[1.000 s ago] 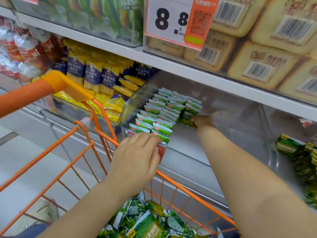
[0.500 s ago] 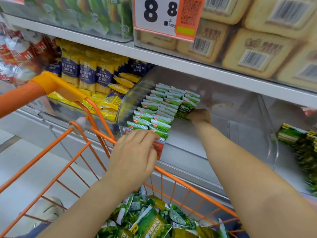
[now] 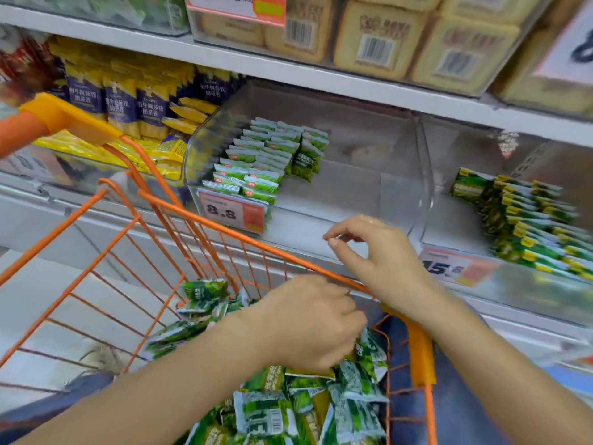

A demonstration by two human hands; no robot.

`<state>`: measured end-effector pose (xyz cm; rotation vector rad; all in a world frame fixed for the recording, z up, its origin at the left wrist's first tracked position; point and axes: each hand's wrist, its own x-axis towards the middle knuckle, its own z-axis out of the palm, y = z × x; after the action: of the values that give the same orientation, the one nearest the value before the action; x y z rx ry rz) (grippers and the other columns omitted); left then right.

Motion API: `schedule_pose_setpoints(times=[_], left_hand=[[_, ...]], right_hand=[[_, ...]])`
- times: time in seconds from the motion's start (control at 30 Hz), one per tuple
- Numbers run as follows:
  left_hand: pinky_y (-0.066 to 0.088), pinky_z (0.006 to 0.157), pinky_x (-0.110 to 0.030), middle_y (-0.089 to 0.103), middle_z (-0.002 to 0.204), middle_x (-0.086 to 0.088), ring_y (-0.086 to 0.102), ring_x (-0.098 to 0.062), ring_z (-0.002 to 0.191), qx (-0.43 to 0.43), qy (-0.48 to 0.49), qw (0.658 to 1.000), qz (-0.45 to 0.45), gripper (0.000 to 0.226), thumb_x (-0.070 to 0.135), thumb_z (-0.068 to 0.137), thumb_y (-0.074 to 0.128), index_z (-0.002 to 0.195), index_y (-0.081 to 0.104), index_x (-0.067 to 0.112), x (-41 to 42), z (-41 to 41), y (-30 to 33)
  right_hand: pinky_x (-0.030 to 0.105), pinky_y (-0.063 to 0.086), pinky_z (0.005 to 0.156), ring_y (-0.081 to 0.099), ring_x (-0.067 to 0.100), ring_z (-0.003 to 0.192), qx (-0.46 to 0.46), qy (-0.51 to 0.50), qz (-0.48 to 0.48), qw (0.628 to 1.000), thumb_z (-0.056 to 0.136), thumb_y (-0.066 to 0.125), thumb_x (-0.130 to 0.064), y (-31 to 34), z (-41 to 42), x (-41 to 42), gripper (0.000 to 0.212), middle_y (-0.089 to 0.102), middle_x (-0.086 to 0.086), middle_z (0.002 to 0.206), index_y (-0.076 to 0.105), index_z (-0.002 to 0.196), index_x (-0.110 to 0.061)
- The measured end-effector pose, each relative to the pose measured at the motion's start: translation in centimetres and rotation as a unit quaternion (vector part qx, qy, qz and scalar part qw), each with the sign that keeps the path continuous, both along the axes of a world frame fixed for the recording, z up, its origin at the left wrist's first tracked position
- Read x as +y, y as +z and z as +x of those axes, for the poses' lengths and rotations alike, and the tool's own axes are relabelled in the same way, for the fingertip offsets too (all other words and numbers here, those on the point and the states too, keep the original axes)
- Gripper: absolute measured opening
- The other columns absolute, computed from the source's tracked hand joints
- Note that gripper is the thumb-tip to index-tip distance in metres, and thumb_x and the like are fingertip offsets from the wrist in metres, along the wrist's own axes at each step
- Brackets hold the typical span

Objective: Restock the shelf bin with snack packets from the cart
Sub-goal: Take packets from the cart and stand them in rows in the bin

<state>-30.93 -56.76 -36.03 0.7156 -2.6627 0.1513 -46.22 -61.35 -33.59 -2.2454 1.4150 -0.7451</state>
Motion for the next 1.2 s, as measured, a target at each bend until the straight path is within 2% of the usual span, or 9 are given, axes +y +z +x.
schedule_pose_setpoints(times=[0.17,0.33,0.47,0.57,0.63,0.8,0.9,1.03,1.2], left_hand=[[0.036,0.034,-0.025,0.06,0.075,-0.003,0.057,-0.021,0.048,-0.113,0.02,0.991,0.065,0.054,0.011,0.063,0.077,0.113,0.058,0.015,0.6,-2.0,-3.1],[0.025,0.034,-0.019,0.058,0.065,-0.002,0.051,-0.019,0.042,-0.111,-0.002,0.992,0.055,0.04,0.004,0.052,0.083,0.088,0.069,0.014,0.4,-2.4,-3.0],[0.04,0.04,-0.022,0.059,0.061,0.008,0.056,-0.012,0.051,-0.031,0.019,0.989,0.143,0.008,0.03,0.078,0.065,0.073,0.069,0.026,0.6,-0.8,0.3],[0.051,0.063,-0.028,0.067,0.068,0.008,0.06,-0.005,0.065,0.084,0.088,0.928,0.353,0.015,0.037,0.082,0.064,0.074,0.07,0.026,0.1,1.4,3.7],[0.052,0.062,-0.025,0.069,0.065,0.001,0.064,-0.009,0.062,0.203,0.117,0.862,0.449,0.015,0.029,0.083,0.071,0.069,0.07,0.024,-0.4,3.0,4.8],[0.054,0.061,-0.025,0.07,0.064,-0.011,0.068,-0.019,0.061,0.431,0.204,0.761,0.439,0.016,0.012,0.086,0.068,0.073,0.071,0.003,-1.9,4.6,4.9],[0.059,0.067,-0.034,0.07,0.065,-0.009,0.07,-0.024,0.065,0.484,0.227,0.723,0.437,0.02,0.012,0.088,0.066,0.072,0.071,0.001,-2.3,5.1,5.1],[0.054,0.057,-0.028,0.062,0.061,-0.006,0.064,-0.016,0.058,0.53,0.246,0.687,0.431,0.021,0.013,0.089,0.065,0.069,0.068,0.006,-2.6,5.9,5.5],[0.058,0.067,-0.032,0.072,0.085,-0.004,0.07,-0.012,0.077,0.492,0.223,0.663,0.519,0.023,0.027,0.089,0.063,0.094,0.07,0.006,-2.7,5.9,5.5]], right_hand=[[0.032,0.046,0.074,0.061,0.014,0.082,0.054,-0.013,0.054,0.997,0.097,0.05,-0.035,-1.6,-0.2,1.6,0.02,0.069,-0.005,0.092,0.066,0.102,-0.024],[0.032,0.042,0.069,0.061,0.019,0.087,0.105,-0.007,0.021,0.994,0.098,0.039,-0.047,-1.7,0.1,1.8,0.033,0.068,-0.003,0.093,0.063,0.107,-0.025],[0.037,0.05,0.077,0.064,0.012,0.082,-0.026,-0.027,0.06,0.997,0.09,0.033,-0.055,-1.6,-0.5,1.9,0.044,0.07,-0.008,0.084,0.066,0.096,-0.027],[0.032,0.051,0.083,0.065,0.004,0.086,-0.198,-0.039,0.128,0.971,0.089,0.038,-0.049,-1.2,-0.9,1.8,0.038,0.072,-0.013,0.087,0.069,0.09,-0.029],[0.034,0.052,0.084,0.068,0.009,0.091,-0.313,-0.041,0.176,0.932,0.086,0.041,-0.056,-0.5,-1.0,1.7,0.045,0.074,-0.007,0.092,0.072,0.09,-0.024],[0.031,0.057,0.076,0.07,0.02,0.094,-0.434,0.012,0.271,0.859,0.047,0.075,-0.075,1.8,1.0,1.7,0.081,0.073,0.005,0.105,0.07,0.107,-0.02],[0.033,0.056,0.084,0.07,0.021,0.093,-0.439,-0.013,0.266,0.858,0.058,0.084,-0.048,3.0,2.8,0.7,0.062,0.073,0.007,0.106,0.066,0.113,-0.023],[0.022,0.058,0.072,0.068,0.011,0.075,-0.461,-0.04,0.255,0.849,0.078,0.064,-0.03,3.8,4.6,0.1,0.02,0.074,0.004,0.083,0.073,0.089,-0.016],[0.022,0.056,0.064,0.068,0.013,0.068,-0.48,-0.076,0.222,0.845,0.093,0.054,-0.026,3.2,5.4,0.1,0.027,0.073,0.009,0.078,0.071,0.086,-0.005]])
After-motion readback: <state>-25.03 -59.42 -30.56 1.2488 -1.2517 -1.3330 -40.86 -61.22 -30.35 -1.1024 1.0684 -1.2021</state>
